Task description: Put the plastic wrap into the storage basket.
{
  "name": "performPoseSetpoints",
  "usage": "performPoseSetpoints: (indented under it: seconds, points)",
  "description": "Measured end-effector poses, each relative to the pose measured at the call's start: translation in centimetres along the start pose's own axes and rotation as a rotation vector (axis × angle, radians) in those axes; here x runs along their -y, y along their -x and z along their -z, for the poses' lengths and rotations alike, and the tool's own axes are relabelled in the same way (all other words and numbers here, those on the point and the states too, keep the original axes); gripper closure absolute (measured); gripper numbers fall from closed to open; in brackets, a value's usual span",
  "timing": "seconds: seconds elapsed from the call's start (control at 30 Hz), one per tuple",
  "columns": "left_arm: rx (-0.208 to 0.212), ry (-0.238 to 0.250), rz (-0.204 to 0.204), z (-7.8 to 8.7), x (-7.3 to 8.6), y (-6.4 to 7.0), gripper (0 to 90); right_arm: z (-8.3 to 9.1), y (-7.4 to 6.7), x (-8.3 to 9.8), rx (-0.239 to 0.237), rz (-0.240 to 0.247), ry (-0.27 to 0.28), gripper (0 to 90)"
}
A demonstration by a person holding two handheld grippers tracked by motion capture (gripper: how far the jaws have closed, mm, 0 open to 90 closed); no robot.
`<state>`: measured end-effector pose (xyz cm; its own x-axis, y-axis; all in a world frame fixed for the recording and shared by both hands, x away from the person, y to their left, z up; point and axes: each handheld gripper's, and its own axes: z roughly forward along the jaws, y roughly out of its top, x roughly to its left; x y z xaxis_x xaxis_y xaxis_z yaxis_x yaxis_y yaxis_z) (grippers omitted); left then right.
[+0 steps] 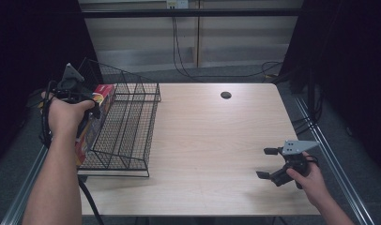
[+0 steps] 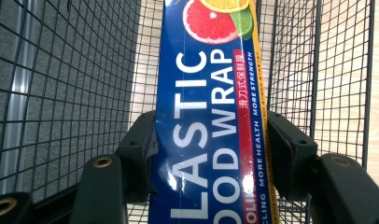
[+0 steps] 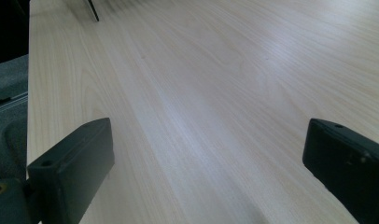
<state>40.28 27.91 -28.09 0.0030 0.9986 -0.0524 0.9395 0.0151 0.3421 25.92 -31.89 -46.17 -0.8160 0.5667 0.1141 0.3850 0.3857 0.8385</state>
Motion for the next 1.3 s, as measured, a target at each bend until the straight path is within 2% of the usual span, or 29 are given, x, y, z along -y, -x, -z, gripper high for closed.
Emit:
performPoseSetpoints:
  seconds: [0.23, 0.4, 0.47, 0.5, 0.53, 0.57, 0.67, 0.7, 0.83, 0.93, 1.03, 1.3]
  points:
    - [-0.014, -0.014, 0.000, -0.2, -0.2, -0.1, 41.9, 0.0, 0.0, 0.0, -0.002, -0.001, 0.004, 1.7]
    - [-0.011, -0.019, 0.021, -0.4, -0.3, 0.0, 41.4, 0.0, 0.0, 0.0, -0.006, 0.001, -0.001, 1.7]
    - [-0.016, -0.022, 0.012, -0.4, -0.4, 0.0, 41.2, 0.0, 0.0, 0.0, -0.005, 0.002, -0.001, 1.7]
    - [-0.014, -0.021, 0.027, -0.4, -0.4, 0.1, 40.8, 0.0, 0.0, 0.0, -0.006, 0.001, 0.000, 1.7]
    - [-0.016, -0.004, 0.033, -0.3, -0.4, 0.0, 40.3, 0.0, 0.0, 0.0, -0.006, 0.001, 0.001, 1.7]
    - [-0.009, 0.044, 0.026, 0.3, -0.6, -0.2, 39.1, 0.0, 0.0, 0.0, -0.005, 0.003, 0.002, 1.7]
    - [0.005, 0.064, 0.029, 1.1, -0.8, -0.1, 38.2, 0.0, -0.1, 0.1, -0.004, 0.003, 0.001, 1.7]
    - [0.007, 0.076, 0.012, 1.9, -1.1, 0.2, 37.7, 0.0, -0.1, 0.0, -0.008, 0.003, -0.002, 1.8]
    - [0.020, 0.092, -0.008, 2.8, -1.3, 0.9, 35.3, 0.1, -0.1, -0.1, -0.006, 0.004, 0.001, 1.7]
    - [0.043, 0.099, -0.005, 3.0, -1.3, 1.3, 34.4, 0.1, -0.1, -0.1, -0.006, 0.005, 0.001, 1.7]
    - [0.053, 0.100, -0.030, 3.0, -1.2, 1.7, 32.9, 0.1, -0.1, -0.1, -0.006, 0.010, 0.001, 1.8]
    - [0.085, 0.110, -0.055, 3.2, -1.0, 2.7, 30.6, 0.0, -0.1, -0.1, -0.008, 0.004, 0.002, 1.7]
